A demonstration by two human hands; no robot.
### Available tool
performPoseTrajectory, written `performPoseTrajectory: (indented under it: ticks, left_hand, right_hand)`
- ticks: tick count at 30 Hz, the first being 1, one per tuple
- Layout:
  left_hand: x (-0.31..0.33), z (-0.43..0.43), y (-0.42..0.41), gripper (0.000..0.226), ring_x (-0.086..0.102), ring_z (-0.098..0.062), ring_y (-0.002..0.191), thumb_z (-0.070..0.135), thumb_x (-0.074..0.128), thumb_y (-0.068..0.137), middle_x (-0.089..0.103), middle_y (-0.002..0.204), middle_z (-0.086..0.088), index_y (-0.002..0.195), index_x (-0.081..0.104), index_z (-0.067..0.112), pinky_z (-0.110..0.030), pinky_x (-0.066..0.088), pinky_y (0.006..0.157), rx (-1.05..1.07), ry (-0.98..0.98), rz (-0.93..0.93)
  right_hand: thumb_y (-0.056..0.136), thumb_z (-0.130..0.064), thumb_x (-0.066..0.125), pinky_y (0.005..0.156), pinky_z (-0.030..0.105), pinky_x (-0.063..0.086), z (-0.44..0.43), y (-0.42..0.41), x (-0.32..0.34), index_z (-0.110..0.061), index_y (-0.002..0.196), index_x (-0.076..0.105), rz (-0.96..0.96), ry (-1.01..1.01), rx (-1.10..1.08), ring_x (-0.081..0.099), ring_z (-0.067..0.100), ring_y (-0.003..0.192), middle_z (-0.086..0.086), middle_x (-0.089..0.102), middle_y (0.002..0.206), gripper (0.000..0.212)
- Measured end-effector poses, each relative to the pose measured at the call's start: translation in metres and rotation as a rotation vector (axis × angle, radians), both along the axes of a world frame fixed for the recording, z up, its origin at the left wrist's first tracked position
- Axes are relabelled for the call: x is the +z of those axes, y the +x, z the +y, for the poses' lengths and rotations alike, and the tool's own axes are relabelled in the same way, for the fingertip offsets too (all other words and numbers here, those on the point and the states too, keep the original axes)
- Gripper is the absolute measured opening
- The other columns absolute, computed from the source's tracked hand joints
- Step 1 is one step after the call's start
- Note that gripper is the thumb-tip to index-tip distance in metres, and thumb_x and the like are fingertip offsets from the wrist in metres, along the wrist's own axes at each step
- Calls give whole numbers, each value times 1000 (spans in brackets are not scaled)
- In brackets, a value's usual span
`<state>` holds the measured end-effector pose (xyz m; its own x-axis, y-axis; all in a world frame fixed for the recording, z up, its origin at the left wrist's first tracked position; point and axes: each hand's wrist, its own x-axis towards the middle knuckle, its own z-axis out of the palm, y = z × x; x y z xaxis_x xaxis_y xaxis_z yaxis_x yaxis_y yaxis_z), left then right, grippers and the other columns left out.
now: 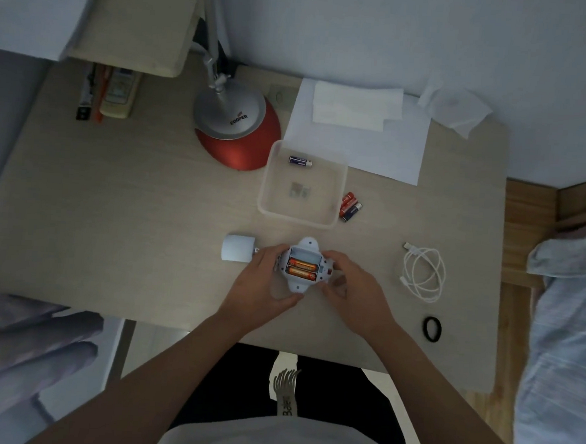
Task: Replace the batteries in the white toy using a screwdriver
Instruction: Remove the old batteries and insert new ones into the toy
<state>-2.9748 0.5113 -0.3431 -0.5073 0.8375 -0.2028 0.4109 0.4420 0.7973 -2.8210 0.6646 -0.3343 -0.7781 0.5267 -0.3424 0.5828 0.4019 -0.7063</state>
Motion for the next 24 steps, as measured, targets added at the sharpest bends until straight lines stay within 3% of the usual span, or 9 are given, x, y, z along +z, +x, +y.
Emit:
performPoseTrajectory:
  ticks: [4, 7, 13, 24]
  left_hand:
    - [-2, 2, 1, 83, 50, -2, 115, 36, 87, 70, 53, 128, 9, 139, 43, 19, -11, 38, 97, 22, -10, -11]
    - [-3, 3, 2, 84, 51, -4, 117, 34, 88, 68, 53, 129, 7, 139, 45, 19, -10, 38, 98, 37, -1, -11]
    - [-2, 5, -1, 84, 51, -5, 116, 32, 88, 66, 55, 127, 7, 138, 46, 19, -6, 35, 97, 36, -7, -4]
    - [6, 4, -7, 82, 54, -4, 113, 31, 89, 63, 56, 124, 9, 135, 50, 21, -6, 36, 94, 26, 3, 25]
  right_hand:
    - [82, -30, 70, 87, 37, 49, 12, -9, 7, -25, 135, 52, -18, 297, 199, 56, 20, 103, 2, 55, 126, 56]
    - [78, -35, 68, 88, 40, 46, 20, -22, 18, -27, 135, 49, -1, 436, 367, 53, 26, 109, 7, 51, 131, 61]
    - [76, -38, 67, 82, 41, 49, 25, -42, 22, -30, 138, 43, -107, 449, 622, 54, 26, 102, 6, 47, 132, 67]
    - [78, -22, 74, 75, 39, 58, 28, -49, 20, -37, 142, 37, -153, 374, 675, 49, 23, 111, 3, 36, 136, 75]
